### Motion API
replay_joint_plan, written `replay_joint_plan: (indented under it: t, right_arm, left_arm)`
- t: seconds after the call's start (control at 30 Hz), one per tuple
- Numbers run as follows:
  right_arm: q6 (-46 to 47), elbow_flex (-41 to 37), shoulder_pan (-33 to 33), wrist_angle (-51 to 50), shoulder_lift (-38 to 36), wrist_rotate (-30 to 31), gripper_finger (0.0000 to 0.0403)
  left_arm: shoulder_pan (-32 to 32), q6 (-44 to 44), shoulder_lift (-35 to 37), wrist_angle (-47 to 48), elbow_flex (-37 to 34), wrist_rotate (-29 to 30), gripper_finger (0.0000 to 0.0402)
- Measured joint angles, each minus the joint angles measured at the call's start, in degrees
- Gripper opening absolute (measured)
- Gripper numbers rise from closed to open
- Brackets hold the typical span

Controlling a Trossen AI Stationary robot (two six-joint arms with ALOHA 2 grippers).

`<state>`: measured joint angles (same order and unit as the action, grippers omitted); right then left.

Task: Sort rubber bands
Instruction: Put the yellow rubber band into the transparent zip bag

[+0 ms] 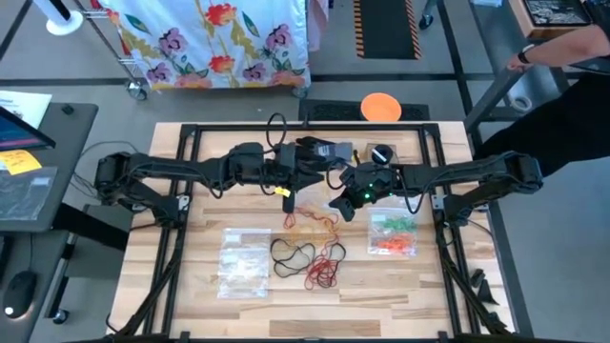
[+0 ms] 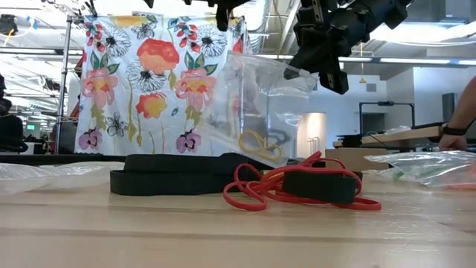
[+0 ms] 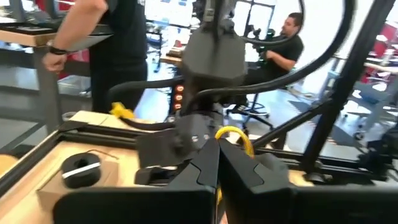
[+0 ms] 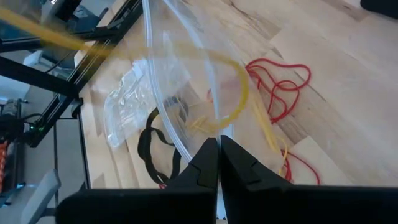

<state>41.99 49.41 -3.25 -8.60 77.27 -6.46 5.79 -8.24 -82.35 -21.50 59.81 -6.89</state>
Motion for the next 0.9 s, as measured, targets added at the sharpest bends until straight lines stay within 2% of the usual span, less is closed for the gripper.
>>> replay_joint_plan:
  t: [0.7, 0.9]
  right_arm:
    - [0.0, 0.0, 0.0, 0.0, 0.0, -0.2, 0.0005]
    - [0.0, 0.0, 0.0, 0.0, 0.0, -0.2, 0.0005]
  left_arm:
    - [-1.9, -1.0, 0.0, -0.2, 0.0, -0.8, 0.0]
    - [-3.0, 0.5, 1.9, 0.0, 0.0, -0.9, 0.0]
